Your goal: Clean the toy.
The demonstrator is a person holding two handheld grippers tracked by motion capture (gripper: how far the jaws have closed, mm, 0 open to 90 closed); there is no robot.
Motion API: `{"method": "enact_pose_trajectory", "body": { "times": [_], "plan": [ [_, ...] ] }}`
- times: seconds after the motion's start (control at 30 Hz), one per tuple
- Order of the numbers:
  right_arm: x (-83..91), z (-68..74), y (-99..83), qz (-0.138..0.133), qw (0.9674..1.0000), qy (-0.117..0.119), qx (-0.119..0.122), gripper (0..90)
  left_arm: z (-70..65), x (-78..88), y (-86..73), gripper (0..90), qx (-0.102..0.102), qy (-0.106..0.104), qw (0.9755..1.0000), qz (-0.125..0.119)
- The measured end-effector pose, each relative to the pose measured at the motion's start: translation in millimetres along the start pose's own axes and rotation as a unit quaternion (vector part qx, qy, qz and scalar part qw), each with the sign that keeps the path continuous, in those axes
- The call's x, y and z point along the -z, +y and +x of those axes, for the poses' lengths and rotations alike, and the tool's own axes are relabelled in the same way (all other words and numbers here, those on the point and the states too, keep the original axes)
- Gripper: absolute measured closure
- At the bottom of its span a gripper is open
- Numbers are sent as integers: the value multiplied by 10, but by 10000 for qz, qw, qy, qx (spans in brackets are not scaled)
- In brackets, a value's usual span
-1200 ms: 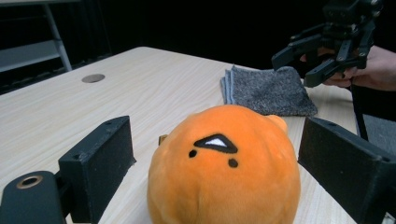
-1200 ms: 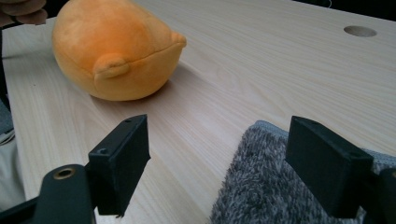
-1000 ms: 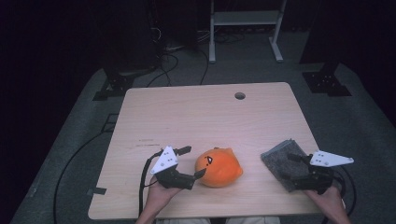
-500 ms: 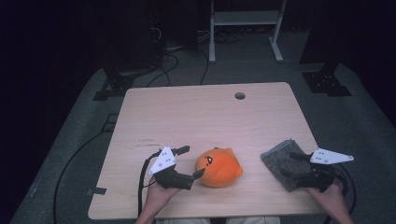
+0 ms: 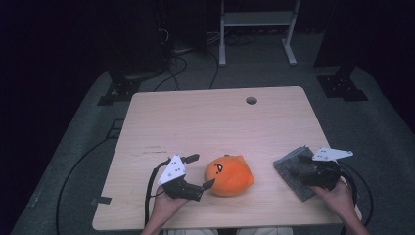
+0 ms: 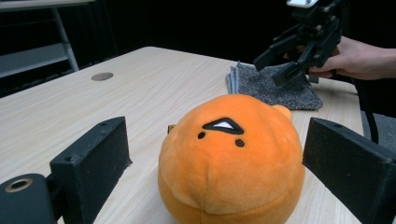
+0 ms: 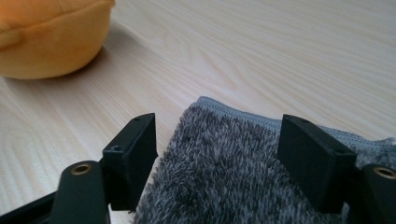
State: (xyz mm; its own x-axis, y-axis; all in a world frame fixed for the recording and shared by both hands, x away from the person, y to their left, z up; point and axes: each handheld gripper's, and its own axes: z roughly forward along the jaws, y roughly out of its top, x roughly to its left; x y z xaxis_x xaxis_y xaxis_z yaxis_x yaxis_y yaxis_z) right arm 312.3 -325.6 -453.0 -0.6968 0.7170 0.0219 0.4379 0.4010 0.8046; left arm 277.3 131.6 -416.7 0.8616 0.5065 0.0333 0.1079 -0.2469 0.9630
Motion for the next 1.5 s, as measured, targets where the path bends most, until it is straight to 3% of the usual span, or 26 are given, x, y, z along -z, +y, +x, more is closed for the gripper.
{"method": "enact_pose_trajectory", "body": {
  "times": [0.03,0.07,0.2,0.43,0.47,0.67,0.77,0.83,0.9,1.0,1.03,1.07,1.17,1.23,1.3,1.33,1.37,1.4,1.5],
  "plan": [
    [0,0,0,0,10000,0,0,281,0,0,0,64,0,0,10000,0],
    [-56,-11,3,230,9997,-30,1,292,-2,-5,-3,64,-19,-19,10000,20],
    [-125,-4,-7,526,9986,85,-20,305,-12,-8,-12,64,-44,-86,9999,32],
    [-93,23,-8,573,9979,287,106,316,-41,-25,-21,65,-135,-166,9997,128],
    [-37,40,-27,543,9977,343,224,321,-56,-30,-22,65,-192,-191,9995,169],
    [31,11,-91,596,9969,380,349,328,-85,-63,-31,66,-232,-261,9992,213],
    [1,-5,-121,683,9964,389,304,347,-89,-68,-34,66,-264,-264,9990,245],
    [-81,-11,-190,944,9945,362,288,402,-78,-82,-51,66,-234,-316,9988,296],
    [-81,9,-203,871,9956,232,239,471,-69,-100,-71,72,-130,-411,9984,367],
    [-72,3,-198,850,9964,45,15,662,-59,-135,-86,72,-102,-492,9976,477],
    [-72,3,-198,850,9964,45,15,662,-59,-135,-86,72,-102,-492,9976,477],
    [-71,-22,-190,871,9961,3,-126,740,-65,-161,-83,73,-78,-537,9972,519],
    [-71,-44,-180,900,9956,8,-265,770,-73,-189,-82,82,-118,-554,9969,552],
    [-38,-68,-157,948,9931,141,-679,792,-85,-236,-95,129,-196,-621,9953,715],
    [-10,-56,-137,888,9930,196,-758,794,-84,-246,-98,143,-236,-604,9951,745],
    [86,20,-53,489,9955,332,-744,795,-72,-260,-103,172,-246,-571,9950,783],
    [86,20,-53,489,9955,332,-744,795,-72,-260,-103,200,-246,-571,9950,783],
    [150,103,47,155,9964,524,-651,795,-43,-267,-110,243,-209,-519,9955,765],
    [182,291,219,-175,9959,759,-453,793,-25,-278,-115,287,-174,-516,9958,735]
  ]
}}
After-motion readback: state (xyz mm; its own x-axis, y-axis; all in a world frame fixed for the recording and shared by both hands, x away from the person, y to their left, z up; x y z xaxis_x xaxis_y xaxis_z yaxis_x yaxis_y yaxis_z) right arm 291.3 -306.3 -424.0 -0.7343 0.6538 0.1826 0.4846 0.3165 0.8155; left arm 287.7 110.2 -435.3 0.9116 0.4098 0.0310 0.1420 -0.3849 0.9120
